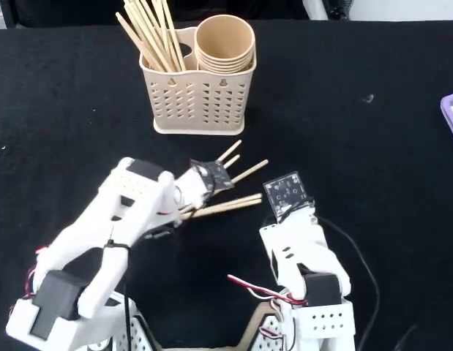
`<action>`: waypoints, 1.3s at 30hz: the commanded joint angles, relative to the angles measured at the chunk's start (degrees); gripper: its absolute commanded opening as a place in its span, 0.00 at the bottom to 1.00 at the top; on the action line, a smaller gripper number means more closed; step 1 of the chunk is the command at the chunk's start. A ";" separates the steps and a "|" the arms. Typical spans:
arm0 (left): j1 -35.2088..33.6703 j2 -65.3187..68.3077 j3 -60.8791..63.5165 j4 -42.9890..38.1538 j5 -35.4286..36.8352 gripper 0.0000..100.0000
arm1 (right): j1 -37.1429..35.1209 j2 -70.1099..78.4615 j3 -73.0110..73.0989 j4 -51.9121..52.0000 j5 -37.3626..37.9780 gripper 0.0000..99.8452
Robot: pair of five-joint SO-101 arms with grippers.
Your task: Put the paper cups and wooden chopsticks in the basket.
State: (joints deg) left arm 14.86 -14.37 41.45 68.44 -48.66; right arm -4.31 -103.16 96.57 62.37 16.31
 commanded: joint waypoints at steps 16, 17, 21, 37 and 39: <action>-16.92 -2.46 0.04 -4.31 -0.62 0.23 | 0.88 -5.41 -2.42 -0.26 -0.26 0.01; -16.75 -2.73 0.04 -4.40 -0.35 0.23 | 0.88 -5.41 -2.42 -0.26 -0.26 0.01; -14.81 -2.20 -0.04 -5.01 2.73 0.23 | 0.88 -5.41 -2.42 -0.26 -0.26 0.01; -14.46 -2.02 6.11 -15.82 5.01 0.23 | 0.88 -5.41 -2.33 -0.26 -0.26 0.01; -14.55 -2.02 6.73 -15.82 5.01 0.23 | 0.88 -5.41 -2.33 -0.26 -0.26 0.01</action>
State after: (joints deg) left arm -0.18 -15.25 48.04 53.14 -44.00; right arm -4.31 -103.16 96.57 62.37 16.31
